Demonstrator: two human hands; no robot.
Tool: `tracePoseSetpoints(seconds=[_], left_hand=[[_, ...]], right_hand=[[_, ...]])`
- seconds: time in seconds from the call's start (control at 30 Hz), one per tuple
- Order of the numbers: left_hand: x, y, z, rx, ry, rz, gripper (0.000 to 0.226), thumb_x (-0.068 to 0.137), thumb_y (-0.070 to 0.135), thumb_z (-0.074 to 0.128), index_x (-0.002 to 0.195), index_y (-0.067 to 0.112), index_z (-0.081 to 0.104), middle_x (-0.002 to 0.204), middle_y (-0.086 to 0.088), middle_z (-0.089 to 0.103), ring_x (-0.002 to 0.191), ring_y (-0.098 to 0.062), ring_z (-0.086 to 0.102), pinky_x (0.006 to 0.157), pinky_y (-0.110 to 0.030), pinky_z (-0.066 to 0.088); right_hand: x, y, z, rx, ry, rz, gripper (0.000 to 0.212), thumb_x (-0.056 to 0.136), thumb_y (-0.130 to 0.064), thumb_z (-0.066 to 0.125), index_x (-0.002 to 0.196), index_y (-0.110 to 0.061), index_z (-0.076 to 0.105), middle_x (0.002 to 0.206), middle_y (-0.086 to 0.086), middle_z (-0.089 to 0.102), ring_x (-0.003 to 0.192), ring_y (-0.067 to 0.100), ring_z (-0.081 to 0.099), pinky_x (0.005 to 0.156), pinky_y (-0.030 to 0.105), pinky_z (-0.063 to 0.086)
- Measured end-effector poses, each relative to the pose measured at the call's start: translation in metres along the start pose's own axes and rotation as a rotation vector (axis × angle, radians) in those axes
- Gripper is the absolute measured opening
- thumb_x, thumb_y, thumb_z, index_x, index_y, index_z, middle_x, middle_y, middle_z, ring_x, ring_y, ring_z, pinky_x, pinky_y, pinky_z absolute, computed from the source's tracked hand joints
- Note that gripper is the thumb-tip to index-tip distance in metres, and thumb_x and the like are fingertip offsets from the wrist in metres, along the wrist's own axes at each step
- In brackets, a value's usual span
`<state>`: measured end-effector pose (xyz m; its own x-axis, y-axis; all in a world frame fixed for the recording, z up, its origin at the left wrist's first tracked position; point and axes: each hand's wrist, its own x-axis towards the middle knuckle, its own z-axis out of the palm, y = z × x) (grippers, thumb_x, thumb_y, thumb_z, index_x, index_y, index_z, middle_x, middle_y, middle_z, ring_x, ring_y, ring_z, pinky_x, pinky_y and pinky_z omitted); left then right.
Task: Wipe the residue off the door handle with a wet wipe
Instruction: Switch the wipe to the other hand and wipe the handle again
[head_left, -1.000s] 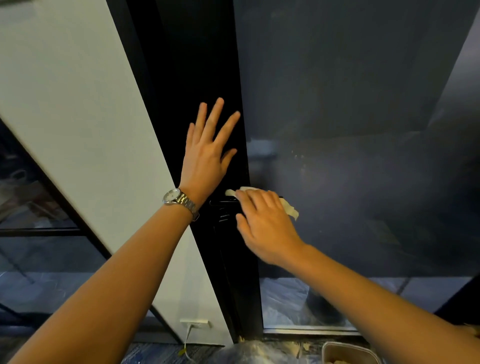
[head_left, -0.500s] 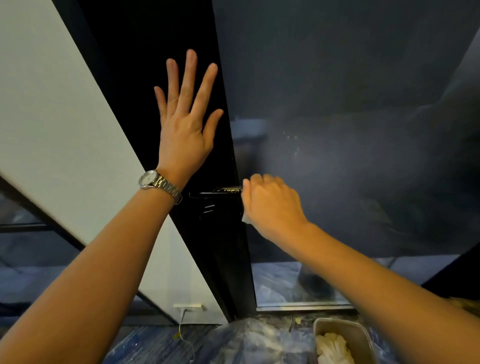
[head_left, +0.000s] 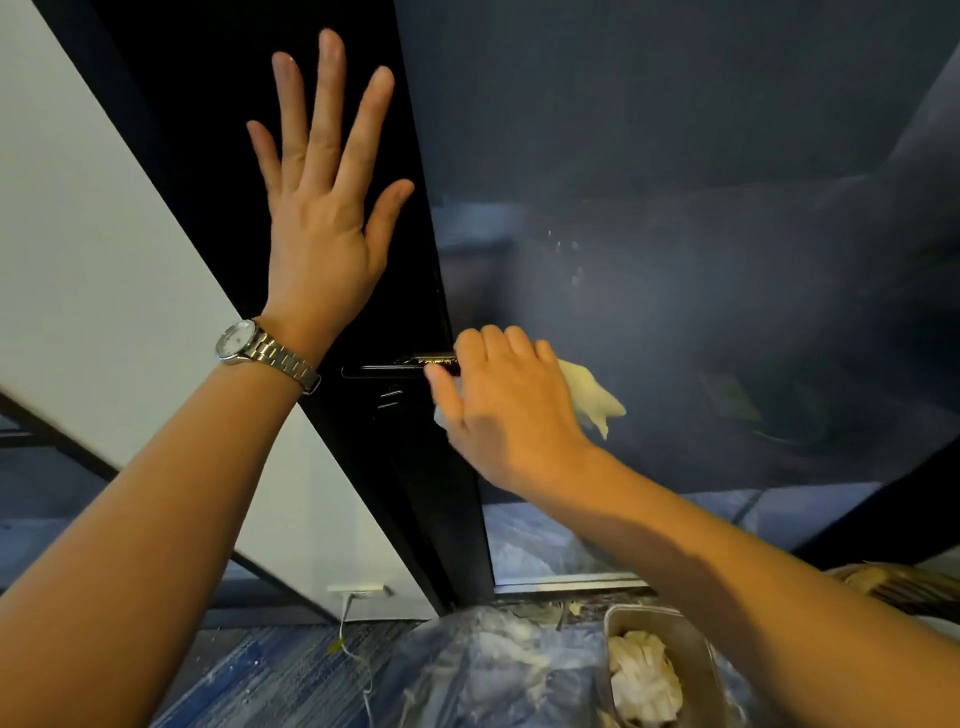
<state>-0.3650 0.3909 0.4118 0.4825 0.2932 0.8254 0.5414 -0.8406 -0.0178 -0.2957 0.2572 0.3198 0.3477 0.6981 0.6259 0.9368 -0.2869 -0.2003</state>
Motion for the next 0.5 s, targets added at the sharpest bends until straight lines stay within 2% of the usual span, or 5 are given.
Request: tracePoseSetpoints(seconds=[0.07, 0.17, 0.27, 0.37, 0.5], left_hand=[[0.001, 0.002, 0.001, -0.004, 0.001, -0.010, 0.052, 0.098, 0.034, 0.036, 0.144, 0.012, 0.022, 0.152, -0.025, 0.014, 0.138, -0.044, 0.003, 0.105, -0.024, -0.022], [0.001, 0.003, 0.001, -0.003, -0.004, -0.015, 0.052, 0.098, 0.034, 0.036, 0.144, 0.013, 0.021, 0.152, -0.024, 0.014, 0.139, -0.044, 0.003, 0.107, -0.032, -0.016], [0.000, 0.001, 0.000, -0.005, -0.007, -0.009, 0.052, 0.099, 0.035, 0.036, 0.144, 0.015, 0.020, 0.152, -0.023, 0.013, 0.139, -0.042, 0.002, 0.107, -0.029, -0.017], [-0.001, 0.000, -0.001, -0.015, -0.011, -0.007, 0.053, 0.098, 0.037, 0.035, 0.144, 0.015, 0.019, 0.153, -0.022, 0.013, 0.139, -0.040, 0.002, 0.106, -0.024, -0.019], [-0.002, 0.002, -0.001, -0.030, -0.018, -0.019, 0.053, 0.099, 0.036, 0.035, 0.144, 0.015, 0.020, 0.153, -0.022, 0.013, 0.139, -0.040, 0.002, 0.106, -0.025, -0.019]], right_hand=[[0.004, -0.021, 0.004, -0.049, -0.049, 0.057, 0.048, 0.084, -0.048, 0.028, 0.072, -0.013, 0.057, 0.069, 0.008, 0.060, 0.065, 0.026, 0.054, 0.064, 0.035, 0.042], [0.010, -0.057, 0.016, -0.153, -0.099, -0.004, 0.040, 0.083, -0.052, 0.035, 0.079, -0.018, 0.056, 0.077, 0.003, 0.057, 0.072, 0.021, 0.051, 0.070, 0.034, 0.033], [0.013, -0.060, 0.019, -0.129, -0.126, -0.020, 0.041, 0.084, -0.048, 0.030, 0.080, -0.020, 0.059, 0.074, -0.001, 0.059, 0.069, 0.017, 0.052, 0.065, 0.030, 0.037], [0.017, -0.045, 0.015, 0.008, -0.063, -0.039, 0.044, 0.082, -0.040, 0.027, 0.068, -0.015, 0.061, 0.061, 0.003, 0.061, 0.056, 0.022, 0.055, 0.057, 0.030, 0.036], [0.022, -0.034, 0.003, -0.010, -0.071, 0.094, 0.048, 0.086, -0.031, 0.030, 0.048, -0.014, 0.055, 0.042, 0.003, 0.055, 0.040, 0.023, 0.051, 0.053, 0.026, 0.029]])
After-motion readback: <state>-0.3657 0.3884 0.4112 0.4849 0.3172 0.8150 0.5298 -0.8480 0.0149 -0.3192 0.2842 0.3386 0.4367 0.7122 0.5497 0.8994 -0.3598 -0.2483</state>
